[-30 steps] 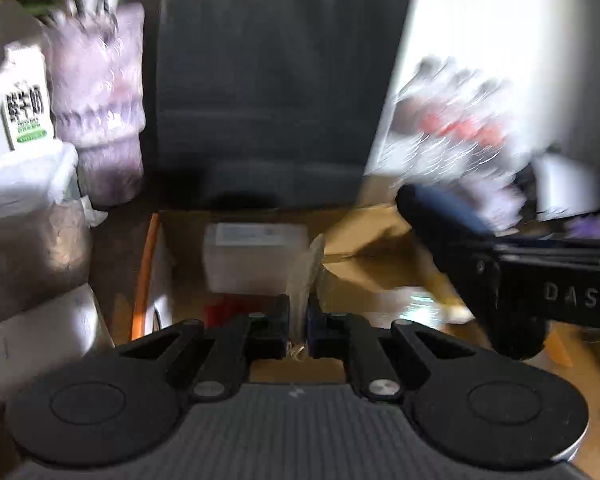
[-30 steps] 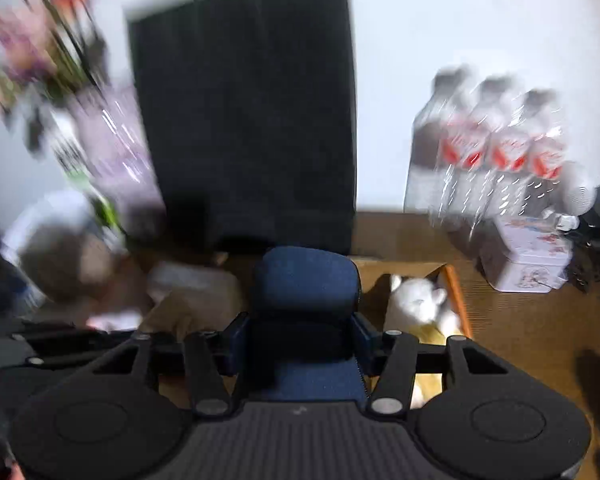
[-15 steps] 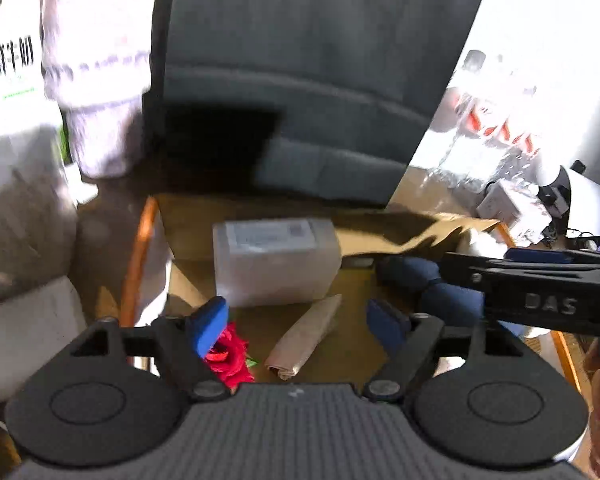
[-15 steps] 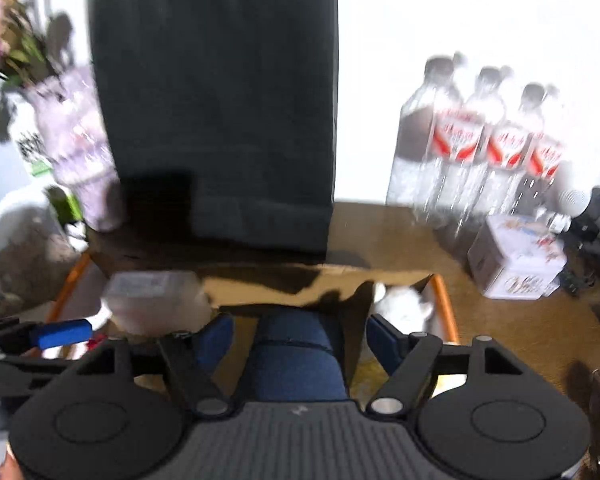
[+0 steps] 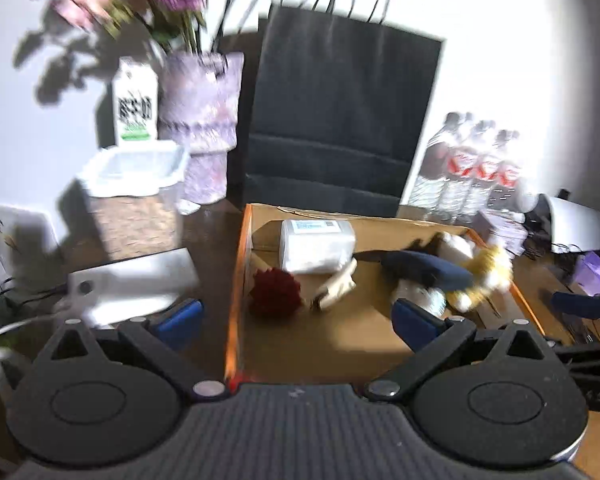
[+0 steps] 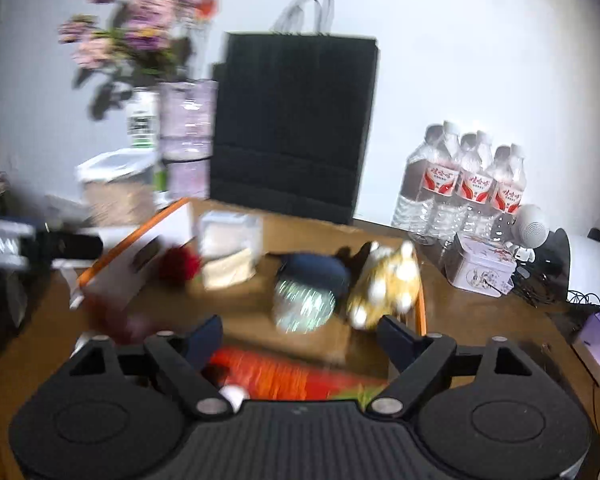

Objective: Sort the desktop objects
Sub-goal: 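Move both tools back over the table items, then grasp the black braided cable with the right tool while the left tool grasps a white round lid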

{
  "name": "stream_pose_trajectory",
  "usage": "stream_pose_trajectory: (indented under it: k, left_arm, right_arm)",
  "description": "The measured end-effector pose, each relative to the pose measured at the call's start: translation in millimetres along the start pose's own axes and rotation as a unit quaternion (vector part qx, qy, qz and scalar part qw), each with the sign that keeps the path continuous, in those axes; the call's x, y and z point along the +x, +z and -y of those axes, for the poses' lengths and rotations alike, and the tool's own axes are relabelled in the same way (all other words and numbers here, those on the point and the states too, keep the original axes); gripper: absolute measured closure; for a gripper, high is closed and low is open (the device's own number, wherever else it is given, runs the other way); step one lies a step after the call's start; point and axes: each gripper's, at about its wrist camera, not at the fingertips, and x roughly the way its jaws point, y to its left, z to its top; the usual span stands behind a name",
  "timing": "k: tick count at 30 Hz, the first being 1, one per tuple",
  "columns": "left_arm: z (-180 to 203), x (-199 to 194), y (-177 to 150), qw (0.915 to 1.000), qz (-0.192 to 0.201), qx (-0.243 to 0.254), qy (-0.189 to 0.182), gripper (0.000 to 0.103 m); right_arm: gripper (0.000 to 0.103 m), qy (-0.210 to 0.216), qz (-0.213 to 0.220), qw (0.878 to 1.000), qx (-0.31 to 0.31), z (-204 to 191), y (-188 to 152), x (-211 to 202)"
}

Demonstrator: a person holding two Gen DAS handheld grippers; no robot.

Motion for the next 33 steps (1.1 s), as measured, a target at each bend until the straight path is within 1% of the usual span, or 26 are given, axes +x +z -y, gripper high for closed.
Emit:
stream_pose_trajectory:
  k: [3, 7, 8, 10, 11, 13, 15, 17, 18, 20, 22, 24, 33]
  left_arm:
    - [6, -42, -47, 0.9996, 0.024, 0.008, -0.013, 0.000]
    - [21, -72, -115, 0.9991, 0.035, 0.022, 0.003, 0.000]
    - [24, -75, -131, 0.9989, 0.033, 0.032, 0.006, 0.000]
    - [30, -81, -158, 0.9976, 0.014, 0.066, 0.017, 0.000]
    - [32, -84, -169, 0.9961, 0.007, 0.085, 0.022, 0.000]
    - [34, -91, -186, 0.9946, 0.003, 0.099, 0.032, 0.000]
    - [34, -93, -195, 0.9948, 0.004, 0.100, 0.021, 0.000]
    - [31, -89, -201, 0.9959, -0.001, 0.089, 0.017, 0.000]
    - [30, -86, -201, 0.9963, -0.011, 0.082, 0.024, 0.000]
    - [30, -84, -201, 0.9963, -0.013, 0.079, 0.029, 0.000]
    - [29, -81, -200, 0.9967, -0.023, 0.077, 0.014, 0.000]
    - [27, -78, -200, 0.9966, -0.039, 0.072, 0.009, 0.000]
    - [25, -78, -200, 0.9975, -0.043, 0.056, 0.007, 0.000]
  right_arm:
    - [0.013, 0.017, 0.016, 1.000, 0.004, -8, -44, -31]
    - [0.013, 0.030, 0.015, 0.999, 0.034, -12, -92, -55]
    - [0.013, 0.027, 0.015, 0.999, 0.039, -13, -101, -59]
    - [0.013, 0.020, 0.010, 0.999, 0.049, -13, -117, -68]
    - [0.013, 0.024, 0.007, 0.999, 0.046, -14, -123, -71]
    - [0.013, 0.033, 0.013, 0.999, 0.032, -17, -131, -77]
    - [0.011, 0.032, 0.024, 0.999, 0.021, -18, -140, -79]
    - [0.011, 0.041, 0.016, 0.998, 0.043, -13, -144, -78]
    - [0.011, 0.049, 0.014, 0.997, 0.056, -9, -144, -78]
    - [0.011, 0.051, 0.004, 0.996, 0.070, -7, -145, -75]
    - [0.011, 0.055, 0.000, 0.995, 0.087, -4, -147, -73]
    - [0.011, 0.060, 0.000, 0.993, 0.098, -1, -148, -73]
    - [0.011, 0.060, -0.018, 0.991, 0.116, 1, -147, -66]
